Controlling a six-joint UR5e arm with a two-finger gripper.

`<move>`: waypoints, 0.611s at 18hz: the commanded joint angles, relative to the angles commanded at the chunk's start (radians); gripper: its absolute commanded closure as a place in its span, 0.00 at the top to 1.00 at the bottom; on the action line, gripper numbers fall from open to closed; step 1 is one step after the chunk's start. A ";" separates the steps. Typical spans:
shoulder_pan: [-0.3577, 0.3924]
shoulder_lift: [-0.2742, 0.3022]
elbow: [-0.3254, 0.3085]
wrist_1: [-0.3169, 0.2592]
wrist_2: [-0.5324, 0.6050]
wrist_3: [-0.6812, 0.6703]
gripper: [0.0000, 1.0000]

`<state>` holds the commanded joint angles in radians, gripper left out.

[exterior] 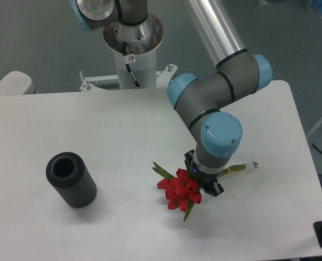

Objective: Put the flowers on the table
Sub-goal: 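Lower the held red tulip bunch onto the table with the gripper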

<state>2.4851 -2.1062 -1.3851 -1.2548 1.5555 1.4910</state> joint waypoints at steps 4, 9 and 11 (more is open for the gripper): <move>0.002 0.057 -0.066 0.000 -0.002 0.006 0.05; 0.000 0.149 -0.198 0.009 -0.003 0.049 0.07; -0.002 0.173 -0.244 0.009 -0.003 0.095 0.07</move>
<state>2.4835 -1.9330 -1.6289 -1.2456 1.5524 1.5860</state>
